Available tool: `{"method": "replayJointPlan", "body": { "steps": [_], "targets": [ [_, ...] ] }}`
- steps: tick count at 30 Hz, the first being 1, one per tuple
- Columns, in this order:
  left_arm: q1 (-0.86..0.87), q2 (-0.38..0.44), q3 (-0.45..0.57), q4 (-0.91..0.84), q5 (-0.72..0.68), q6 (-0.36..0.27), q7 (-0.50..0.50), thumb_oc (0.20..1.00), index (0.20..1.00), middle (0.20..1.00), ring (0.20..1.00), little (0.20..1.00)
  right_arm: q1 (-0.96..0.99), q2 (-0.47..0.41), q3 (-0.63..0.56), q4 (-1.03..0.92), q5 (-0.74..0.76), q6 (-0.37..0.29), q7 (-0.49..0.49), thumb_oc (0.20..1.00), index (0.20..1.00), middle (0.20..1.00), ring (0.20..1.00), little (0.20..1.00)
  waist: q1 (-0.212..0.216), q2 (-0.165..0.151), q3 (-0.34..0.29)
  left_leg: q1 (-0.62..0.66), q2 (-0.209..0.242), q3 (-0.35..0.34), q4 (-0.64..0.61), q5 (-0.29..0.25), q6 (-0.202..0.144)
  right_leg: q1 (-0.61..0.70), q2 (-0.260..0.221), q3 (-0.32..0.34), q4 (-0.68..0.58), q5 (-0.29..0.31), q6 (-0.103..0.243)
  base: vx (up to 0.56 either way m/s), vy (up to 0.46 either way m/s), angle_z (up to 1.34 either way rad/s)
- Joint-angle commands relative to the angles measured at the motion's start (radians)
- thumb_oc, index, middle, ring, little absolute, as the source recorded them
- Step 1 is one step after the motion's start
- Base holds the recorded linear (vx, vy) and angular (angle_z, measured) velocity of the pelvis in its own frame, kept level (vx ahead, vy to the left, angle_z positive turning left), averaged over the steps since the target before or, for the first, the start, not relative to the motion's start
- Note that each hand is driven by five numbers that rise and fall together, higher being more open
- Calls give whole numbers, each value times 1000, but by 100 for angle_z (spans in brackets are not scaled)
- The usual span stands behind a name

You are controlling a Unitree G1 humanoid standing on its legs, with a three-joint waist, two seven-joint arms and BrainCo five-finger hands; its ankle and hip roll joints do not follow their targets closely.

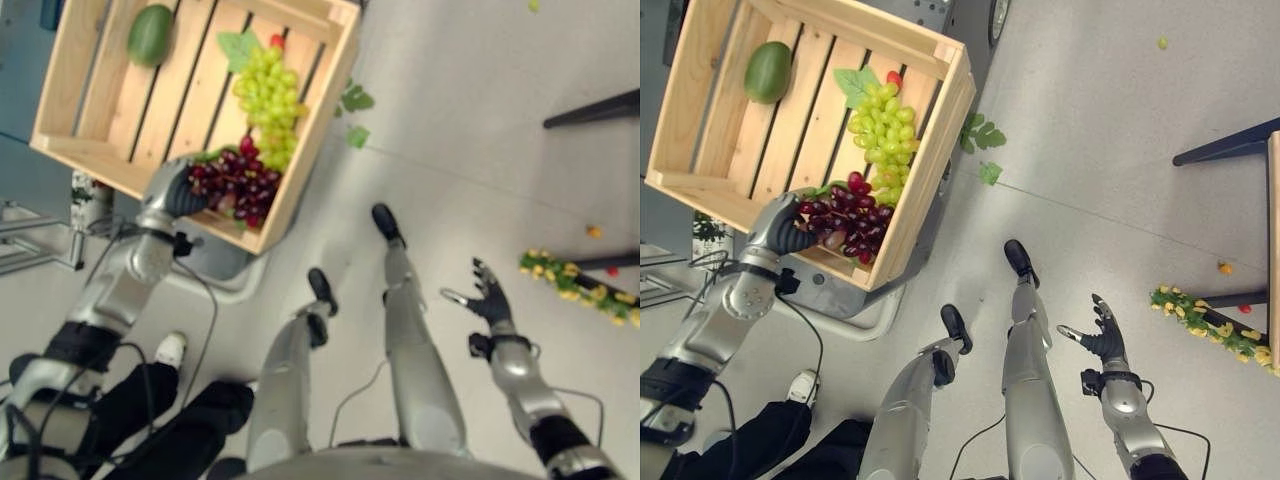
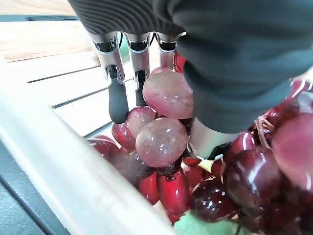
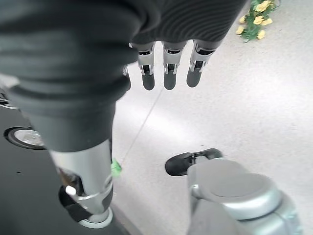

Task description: Pick up the fruits from the basket on one side to the basket on the other side

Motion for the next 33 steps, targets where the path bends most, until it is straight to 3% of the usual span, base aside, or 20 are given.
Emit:
{"method": "replayJointPlan", "body": {
  "steps": [1,9,15,24,33],
  "targets": [
    [80,75,127,-135,-197,-101,-3,200,200,200,200,200,40,-22,-7,12,22,14,31,1000,1000,1000,1000,1000,24,10,-60,-64,3,-61,-172,196,-60,84,12,-57,-29,-107,9,0,0,0],
    [198,53,215,-269,-462,-179,-50,200,200,200,200,200,18,-18,24,59,29,30,64,1000,1000,1000,1000,1000,52,2,-86,-38,-2,-92,-184,203,-59,120,15,-75,-29,-119,1,7,-19,8],
    [253,25,221,-325,-682,-209,-115,200,200,200,200,200,7,-19,55,91,38,35,82,1000,1000,1000,1000,1000,73,-4,-98,-7,-8,-121,-202,214,-58,160,20,-89,-28,-132,-8,-1,-41,9],
    [327,-14,221,-391,-795,-213,-168,200,200,200,200,200,-5,-35,120,75,-21,39,108,1000,1000,1000,1000,1000,103,-17,-113,37,-18,-155,-232,236,-59,216,22,-116,-38,-142,-14,2,-40,12],
    [359,-98,180,-418,-875,-203,-203,200,200,200,200,200,-64,-122,168,-188,-64,19,145,1000,1000,1000,1000,1000,132,-46,-138,93,-23,-193,-250,243,-56,286,26,-154,-45,-167,-22,16,-48,14]
  ]
}}
